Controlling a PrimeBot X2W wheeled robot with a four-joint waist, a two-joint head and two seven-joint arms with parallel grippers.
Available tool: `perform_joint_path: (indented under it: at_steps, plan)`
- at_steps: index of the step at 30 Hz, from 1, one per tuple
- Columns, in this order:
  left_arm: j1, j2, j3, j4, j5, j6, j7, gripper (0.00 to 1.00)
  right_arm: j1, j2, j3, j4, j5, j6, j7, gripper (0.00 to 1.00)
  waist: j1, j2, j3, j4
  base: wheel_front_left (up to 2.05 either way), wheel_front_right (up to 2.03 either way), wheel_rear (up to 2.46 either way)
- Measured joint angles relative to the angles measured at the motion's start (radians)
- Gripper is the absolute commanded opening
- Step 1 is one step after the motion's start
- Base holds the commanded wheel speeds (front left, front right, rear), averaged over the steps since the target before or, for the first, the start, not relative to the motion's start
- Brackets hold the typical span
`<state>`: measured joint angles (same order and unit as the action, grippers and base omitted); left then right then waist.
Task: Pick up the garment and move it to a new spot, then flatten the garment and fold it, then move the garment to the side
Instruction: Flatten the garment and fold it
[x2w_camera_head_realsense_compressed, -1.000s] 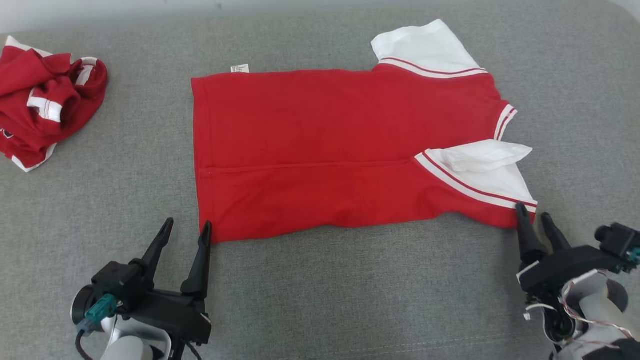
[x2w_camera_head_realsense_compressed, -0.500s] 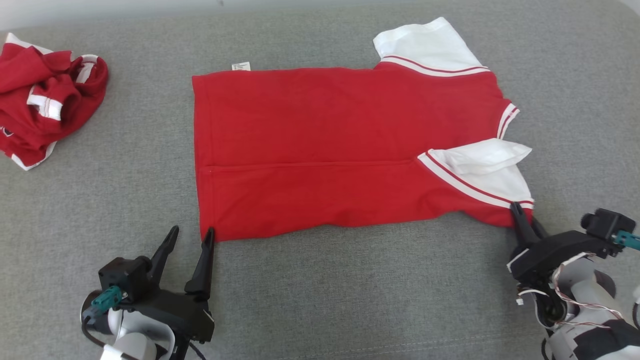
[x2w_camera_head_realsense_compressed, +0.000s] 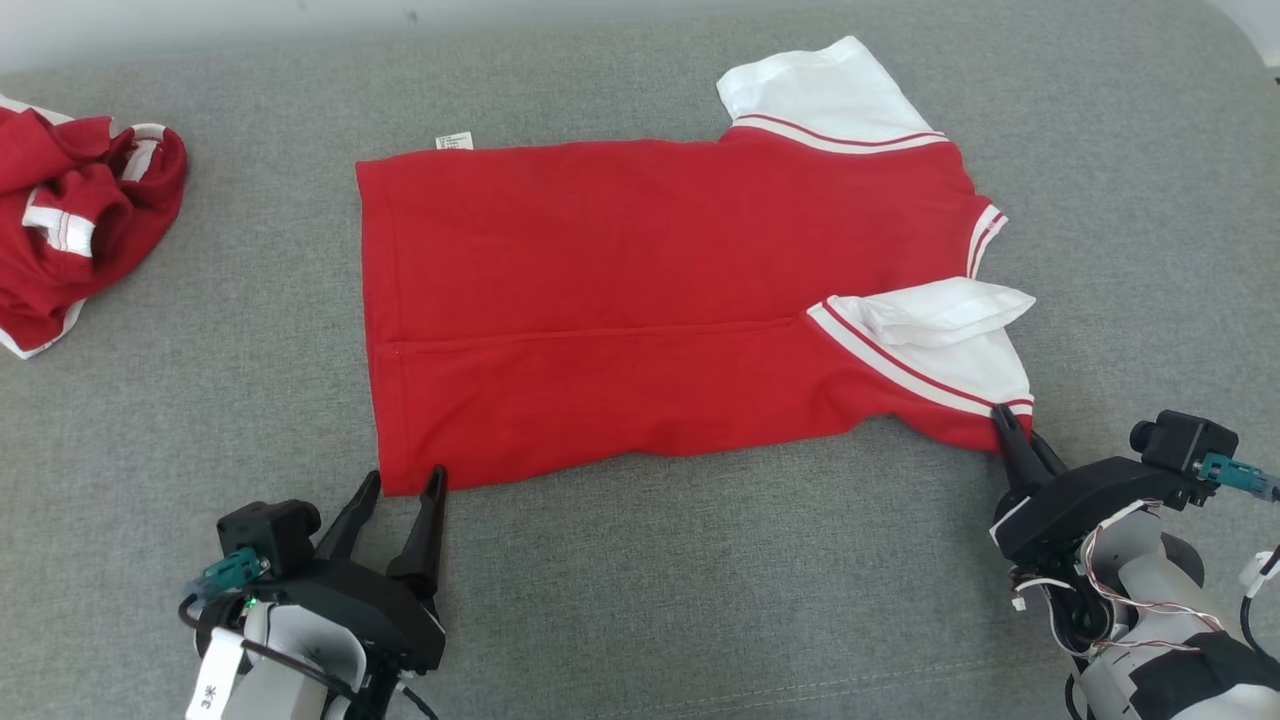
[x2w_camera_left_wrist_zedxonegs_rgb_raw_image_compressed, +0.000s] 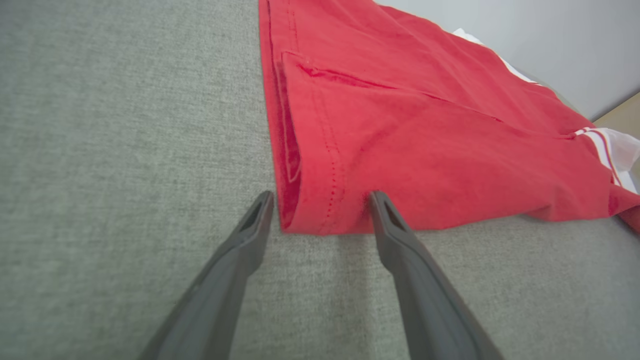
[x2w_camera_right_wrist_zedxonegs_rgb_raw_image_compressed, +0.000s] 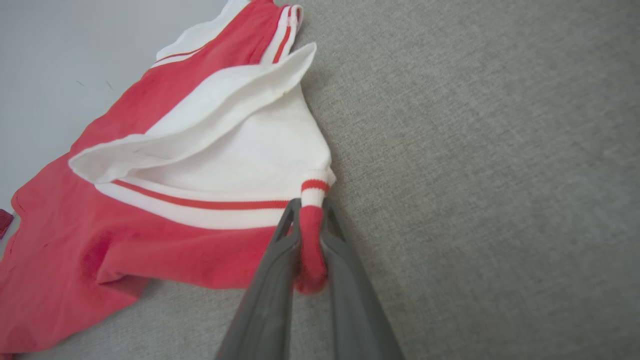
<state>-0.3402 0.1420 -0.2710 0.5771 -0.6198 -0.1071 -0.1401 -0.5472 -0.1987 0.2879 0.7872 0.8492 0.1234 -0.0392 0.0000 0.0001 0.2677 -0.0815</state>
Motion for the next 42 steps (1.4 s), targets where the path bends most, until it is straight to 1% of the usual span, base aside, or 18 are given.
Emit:
perform_joint_path:
  at_steps: [1, 2, 3, 4, 14, 16, 21, 22, 26, 36, 42]
  plan:
    - [-0.004, -0.002, 0.001, 0.005, -0.006, 0.000, 0.007, 0.64, -0.001, -0.001, 0.005, 0.000, 0.004, 0.000, -0.003, 0.00, 0.0000, 0.0000, 0.000, -0.001, 0.00, 0.00, 0.00]
    - [-0.007, -0.002, 0.001, 0.009, -0.009, 0.000, 0.012, 0.45, -0.002, -0.001, 0.009, 0.000, 0.007, 0.000, -0.006, 0.00, 0.0000, 0.0000, -0.001, -0.002, 0.00, 0.00, 0.00]
    - [-0.009, -0.002, 0.001, 0.016, -0.011, -0.005, 0.012, 0.10, -0.002, -0.002, 0.013, 0.000, 0.012, 0.000, -0.006, 0.00, 0.0000, 0.0000, -0.001, -0.003, 0.00, 0.00, 0.00]
    - [-0.011, -0.002, 0.001, 0.021, -0.012, -0.007, 0.015, 0.00, -0.002, -0.003, 0.018, -0.001, 0.017, 0.000, -0.007, 0.00, 0.0000, 0.0000, -0.002, -0.004, 0.00, 0.00, 0.00]
    - [-0.022, -0.002, -0.002, 0.037, -0.021, -0.009, 0.016, 0.00, -0.002, -0.030, 0.047, -0.001, 0.051, 0.000, -0.034, 0.00, 0.0000, 0.0000, -0.020, 0.001, 0.00, 0.00, 0.00]
    - [-0.022, 0.002, -0.003, 0.036, -0.021, -0.016, 0.014, 0.00, 0.000, -0.038, 0.057, -0.004, 0.058, 0.000, -0.037, 0.00, 0.0000, 0.0000, -0.029, 0.004, 0.00, 0.00, 0.00]
    - [-0.016, 0.021, -0.024, 0.029, -0.021, -0.016, 0.009, 0.00, 0.019, -0.061, 0.078, -0.029, 0.085, 0.000, -0.044, 0.00, 0.0000, 0.0000, -0.055, 0.012, 0.00, 0.00, 0.00]
    - [-0.002, 0.028, -0.031, 0.024, -0.021, -0.016, 0.009, 0.00, 0.039, -0.077, 0.092, -0.041, 0.087, 0.000, -0.045, 0.00, 0.0000, 0.0000, -0.066, 0.015, 0.00, 0.00, 0.00]
    - [0.034, 0.040, -0.044, 0.016, -0.020, -0.016, 0.009, 0.00, 0.093, -0.107, 0.114, -0.071, 0.104, 0.000, -0.046, 0.00, 0.0000, -0.0001, -0.086, 0.022, 0.00, 0.00, 0.00]
    - [0.130, 0.084, -0.062, -0.035, -0.021, -0.018, 0.005, 0.00, 0.214, -0.162, 0.147, -0.159, 0.147, 0.001, -0.068, 0.00, -0.0001, -0.0001, -0.113, 0.029, 0.00, 0.00, 0.00]
    - [0.182, 0.095, -0.066, -0.071, -0.021, -0.025, 0.005, 0.00, 0.294, -0.185, 0.155, -0.206, 0.174, 0.001, -0.090, 0.00, -0.0001, -0.0001, -0.125, 0.032, 0.00, 0.00, 0.00]
